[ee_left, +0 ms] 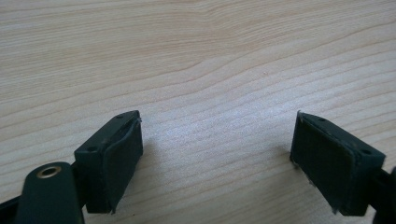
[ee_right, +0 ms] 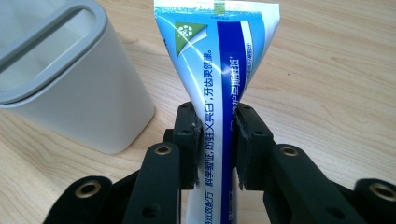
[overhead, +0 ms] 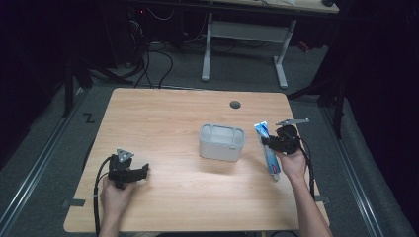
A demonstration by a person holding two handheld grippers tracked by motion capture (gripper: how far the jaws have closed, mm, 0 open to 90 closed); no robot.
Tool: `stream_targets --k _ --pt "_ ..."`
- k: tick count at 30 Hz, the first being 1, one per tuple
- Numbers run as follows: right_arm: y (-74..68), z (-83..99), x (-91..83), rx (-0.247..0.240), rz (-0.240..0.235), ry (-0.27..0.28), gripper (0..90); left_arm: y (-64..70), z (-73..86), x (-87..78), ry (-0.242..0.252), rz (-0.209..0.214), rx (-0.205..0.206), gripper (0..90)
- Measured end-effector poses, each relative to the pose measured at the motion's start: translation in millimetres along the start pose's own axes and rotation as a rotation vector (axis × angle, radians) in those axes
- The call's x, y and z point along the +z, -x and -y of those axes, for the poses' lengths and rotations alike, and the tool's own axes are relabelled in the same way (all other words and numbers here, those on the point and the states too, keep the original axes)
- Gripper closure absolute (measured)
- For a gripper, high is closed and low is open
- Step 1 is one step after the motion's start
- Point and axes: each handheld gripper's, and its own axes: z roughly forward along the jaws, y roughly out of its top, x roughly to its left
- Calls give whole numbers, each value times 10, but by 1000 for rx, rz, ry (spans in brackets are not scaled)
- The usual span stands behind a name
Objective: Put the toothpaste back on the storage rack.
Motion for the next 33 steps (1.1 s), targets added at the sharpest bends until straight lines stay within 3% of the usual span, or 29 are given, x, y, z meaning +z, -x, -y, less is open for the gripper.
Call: stream_targets --k 15,33 --pt "-68 -25 -109 -15 -58 43 735 0 0 0 0 0 0 172" --pt "-142 -80 -284 -50 -74 121 750 0 0 0 0 0 0 171"
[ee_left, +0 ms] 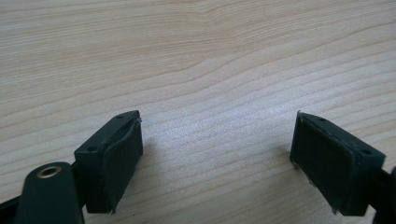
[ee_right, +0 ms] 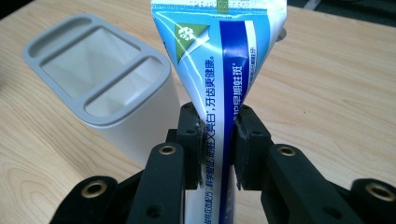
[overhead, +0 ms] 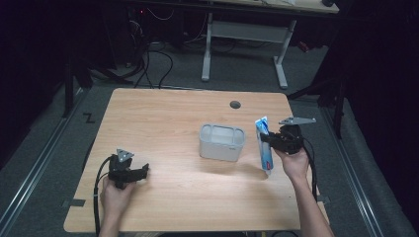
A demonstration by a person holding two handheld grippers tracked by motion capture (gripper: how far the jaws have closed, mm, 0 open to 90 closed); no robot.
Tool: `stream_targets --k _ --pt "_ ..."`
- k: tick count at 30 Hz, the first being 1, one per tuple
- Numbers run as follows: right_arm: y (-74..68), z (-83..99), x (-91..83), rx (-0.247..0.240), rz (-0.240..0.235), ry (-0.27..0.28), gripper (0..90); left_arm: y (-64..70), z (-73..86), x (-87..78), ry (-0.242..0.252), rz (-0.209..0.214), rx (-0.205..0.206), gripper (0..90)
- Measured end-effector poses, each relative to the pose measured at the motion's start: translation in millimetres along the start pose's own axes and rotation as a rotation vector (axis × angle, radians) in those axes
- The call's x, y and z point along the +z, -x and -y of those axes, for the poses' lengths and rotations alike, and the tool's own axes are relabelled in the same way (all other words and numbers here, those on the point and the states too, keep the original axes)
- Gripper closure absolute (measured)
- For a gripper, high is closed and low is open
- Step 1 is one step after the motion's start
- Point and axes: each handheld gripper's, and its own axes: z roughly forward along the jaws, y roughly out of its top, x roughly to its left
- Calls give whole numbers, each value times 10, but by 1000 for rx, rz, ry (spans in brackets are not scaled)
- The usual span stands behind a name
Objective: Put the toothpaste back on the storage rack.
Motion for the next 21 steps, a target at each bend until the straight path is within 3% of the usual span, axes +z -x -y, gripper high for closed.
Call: stream_targets --k 11,21 --pt "-63 -102 -142 -23 -17 33 748 0 0 0 0 0 0 172" --pt "-158 -183 -218 -44 -60 70 749 0 0 0 0 0 0 172"
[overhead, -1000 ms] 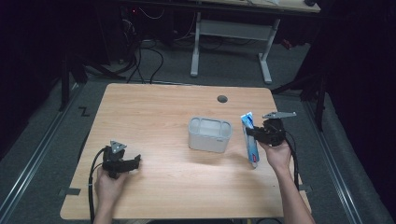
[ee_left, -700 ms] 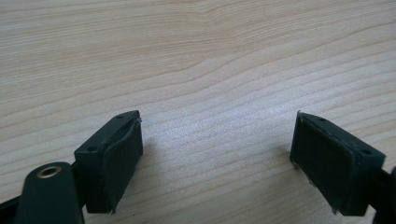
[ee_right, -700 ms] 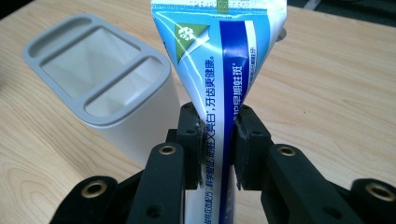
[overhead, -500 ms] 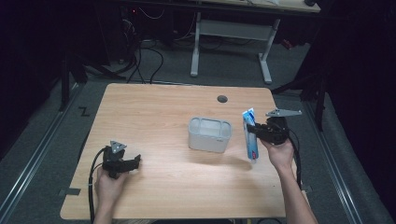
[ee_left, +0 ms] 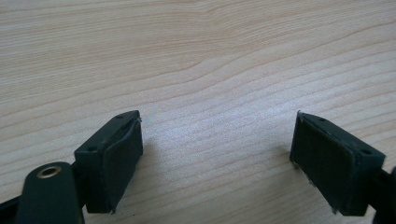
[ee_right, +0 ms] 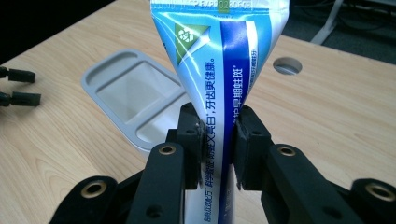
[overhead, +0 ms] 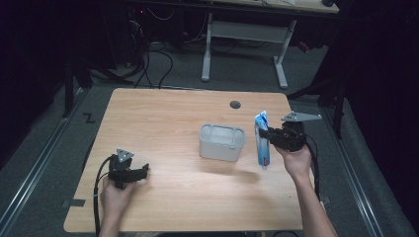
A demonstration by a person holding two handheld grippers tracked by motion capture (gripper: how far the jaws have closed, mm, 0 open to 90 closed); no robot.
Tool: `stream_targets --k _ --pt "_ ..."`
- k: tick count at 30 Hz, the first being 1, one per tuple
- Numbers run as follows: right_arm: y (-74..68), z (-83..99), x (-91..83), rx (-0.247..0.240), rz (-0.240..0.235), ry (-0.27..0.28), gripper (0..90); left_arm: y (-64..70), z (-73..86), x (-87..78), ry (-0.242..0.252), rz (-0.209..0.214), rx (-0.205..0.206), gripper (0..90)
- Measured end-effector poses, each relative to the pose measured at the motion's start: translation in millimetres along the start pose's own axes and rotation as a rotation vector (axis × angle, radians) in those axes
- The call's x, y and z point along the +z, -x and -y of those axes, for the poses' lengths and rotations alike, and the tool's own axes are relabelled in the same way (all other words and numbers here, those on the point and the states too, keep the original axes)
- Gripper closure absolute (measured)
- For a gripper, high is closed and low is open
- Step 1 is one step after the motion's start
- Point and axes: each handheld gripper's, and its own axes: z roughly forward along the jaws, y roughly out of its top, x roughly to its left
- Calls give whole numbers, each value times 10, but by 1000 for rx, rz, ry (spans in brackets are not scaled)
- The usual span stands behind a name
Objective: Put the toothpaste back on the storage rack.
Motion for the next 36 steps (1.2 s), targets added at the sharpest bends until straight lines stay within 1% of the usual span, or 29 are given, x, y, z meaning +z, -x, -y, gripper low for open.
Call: stream_targets --k 2,9,14,17,21,24,27,36 --pt "-29 -24 -27 -7 -4 19 749 0 0 0 0 0 0 172" --pt "-66 -97 -91 -6 -26 45 749 0 0 0 0 0 0 172" --pt "-103 -157 -125 -19 -34 57 749 0 0 0 0 0 0 172" --pt "-121 -208 -148 -20 -50 62 749 0 0 0 0 0 0 172" --pt "-162 -276 -163 -34 -56 65 749 0 0 0 0 0 0 172" --pt "-185 -321 -178 -32 -72 75 749 0 0 0 0 0 0 172" --pt "-208 -371 -192 -39 -75 83 749 0 0 0 0 0 0 172" --pt "-269 -511 -165 -52 -97 92 749 0 0 0 0 0 0 172"
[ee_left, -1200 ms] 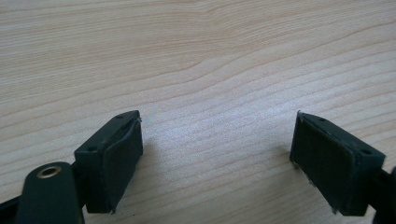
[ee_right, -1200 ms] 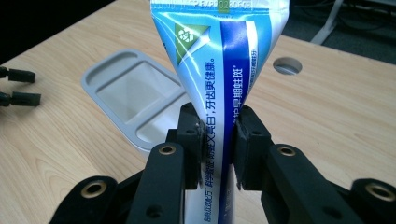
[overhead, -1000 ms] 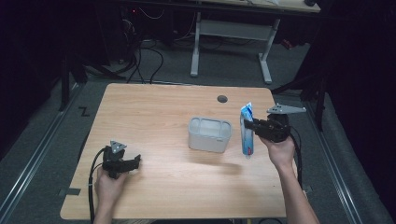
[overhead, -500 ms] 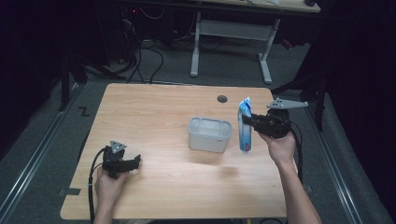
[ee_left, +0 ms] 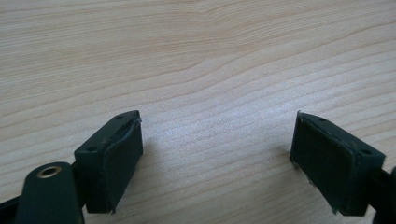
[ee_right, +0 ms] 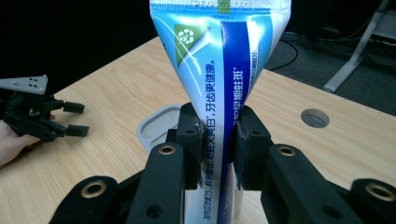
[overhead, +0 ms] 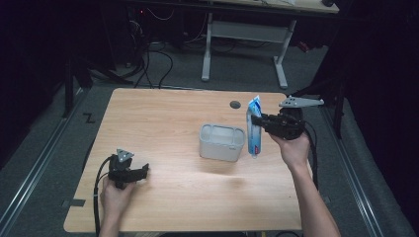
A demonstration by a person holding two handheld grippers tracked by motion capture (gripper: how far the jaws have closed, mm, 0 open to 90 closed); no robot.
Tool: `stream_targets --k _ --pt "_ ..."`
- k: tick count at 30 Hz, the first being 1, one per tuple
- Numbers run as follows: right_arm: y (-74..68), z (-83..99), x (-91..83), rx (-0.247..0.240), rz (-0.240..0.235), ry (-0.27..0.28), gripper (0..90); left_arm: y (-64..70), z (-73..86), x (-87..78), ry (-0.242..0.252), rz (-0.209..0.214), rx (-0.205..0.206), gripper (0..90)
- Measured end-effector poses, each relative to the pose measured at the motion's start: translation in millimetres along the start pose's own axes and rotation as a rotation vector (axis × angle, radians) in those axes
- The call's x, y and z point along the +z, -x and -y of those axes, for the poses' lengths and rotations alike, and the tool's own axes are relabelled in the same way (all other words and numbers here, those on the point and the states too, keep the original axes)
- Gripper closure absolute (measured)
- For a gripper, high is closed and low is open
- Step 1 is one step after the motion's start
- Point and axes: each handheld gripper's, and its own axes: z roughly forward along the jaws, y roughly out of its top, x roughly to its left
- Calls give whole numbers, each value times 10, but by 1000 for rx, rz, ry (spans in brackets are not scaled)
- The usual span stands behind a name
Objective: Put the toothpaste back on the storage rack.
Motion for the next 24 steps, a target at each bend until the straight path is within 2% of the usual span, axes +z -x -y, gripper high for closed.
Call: stream_targets --k 9,24 --pt "-14 -97 36 4 -12 19 748 1 0 0 0 0 0 171" --pt "-71 -259 228 -4 -46 43 748 0 0 0 0 0 0 171"
